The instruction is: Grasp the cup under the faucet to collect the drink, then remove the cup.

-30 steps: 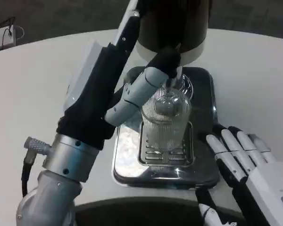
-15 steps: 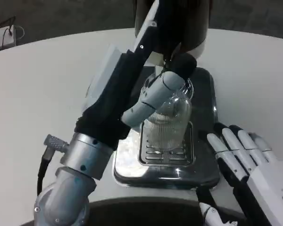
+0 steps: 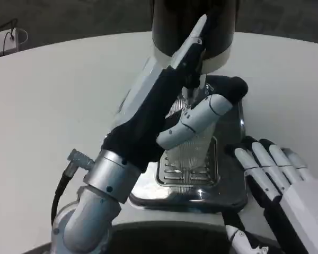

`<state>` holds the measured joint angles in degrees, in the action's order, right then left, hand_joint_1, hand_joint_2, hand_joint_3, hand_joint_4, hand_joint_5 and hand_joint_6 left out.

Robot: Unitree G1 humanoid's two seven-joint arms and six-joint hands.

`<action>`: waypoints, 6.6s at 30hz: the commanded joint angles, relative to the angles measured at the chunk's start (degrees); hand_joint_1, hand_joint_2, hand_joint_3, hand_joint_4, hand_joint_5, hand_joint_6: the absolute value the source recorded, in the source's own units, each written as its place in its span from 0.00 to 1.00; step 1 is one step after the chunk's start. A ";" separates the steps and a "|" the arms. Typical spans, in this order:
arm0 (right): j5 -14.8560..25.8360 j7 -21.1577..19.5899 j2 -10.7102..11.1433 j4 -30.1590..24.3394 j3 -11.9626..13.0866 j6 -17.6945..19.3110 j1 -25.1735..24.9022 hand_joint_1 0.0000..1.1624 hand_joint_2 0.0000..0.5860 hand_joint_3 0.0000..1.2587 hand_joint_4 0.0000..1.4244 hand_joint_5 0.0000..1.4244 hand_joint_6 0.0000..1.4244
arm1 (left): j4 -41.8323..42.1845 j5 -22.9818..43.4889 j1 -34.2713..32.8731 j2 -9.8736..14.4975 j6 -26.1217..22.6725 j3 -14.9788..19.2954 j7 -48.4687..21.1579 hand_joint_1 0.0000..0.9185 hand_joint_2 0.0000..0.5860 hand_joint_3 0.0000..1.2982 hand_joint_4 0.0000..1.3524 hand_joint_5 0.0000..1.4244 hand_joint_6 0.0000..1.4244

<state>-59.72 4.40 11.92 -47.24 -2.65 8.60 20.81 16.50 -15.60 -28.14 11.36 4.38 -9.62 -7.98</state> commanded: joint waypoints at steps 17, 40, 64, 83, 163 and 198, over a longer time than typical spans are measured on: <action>-0.04 0.28 -0.36 0.51 -0.54 -0.37 -0.38 0.14 0.91 0.06 0.00 0.00 0.02 | 2.68 -6.87 -2.10 3.41 -3.17 -2.93 -5.94 0.00 0.25 0.00 0.00 0.00 0.00; 3.15 1.06 -1.68 1.24 -1.04 -1.85 -1.18 0.18 0.86 0.05 0.00 0.00 0.04 | 7.42 -15.81 -3.04 7.17 -4.76 -4.96 -10.38 0.00 0.25 0.00 0.00 0.00 0.00; 10.30 4.84 -5.99 5.92 -4.11 -12.00 -13.45 0.40 0.58 0.04 0.02 0.03 0.10 | 8.60 -16.54 -2.59 6.95 -5.80 -5.08 -11.15 0.00 0.25 0.00 0.00 0.00 0.00; 15.70 -1.29 -4.80 14.97 -4.21 -10.96 -20.81 0.51 0.46 0.01 0.04 0.05 0.14 | 9.90 -16.75 -1.41 7.20 -6.46 -4.69 -10.70 0.00 0.25 0.00 0.00 0.00 0.00; 28.33 -8.24 -5.90 40.32 -5.80 -13.78 -40.34 0.53 0.38 0.00 0.02 0.04 0.13 | 16.83 -22.28 39.27 5.00 2.30 5.73 5.63 0.00 0.27 0.00 0.00 0.00 0.00; 32.43 -13.93 -7.61 52.25 -7.33 -9.23 -47.43 0.56 0.37 0.00 0.04 0.07 0.15 | 18.38 -21.98 38.40 4.69 -0.91 6.81 4.04 0.00 0.27 0.00 0.00 0.00 0.00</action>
<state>-27.91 -8.74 4.89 3.74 -9.84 -1.60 -25.92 33.81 -36.86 9.87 15.77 4.07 -3.22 -3.22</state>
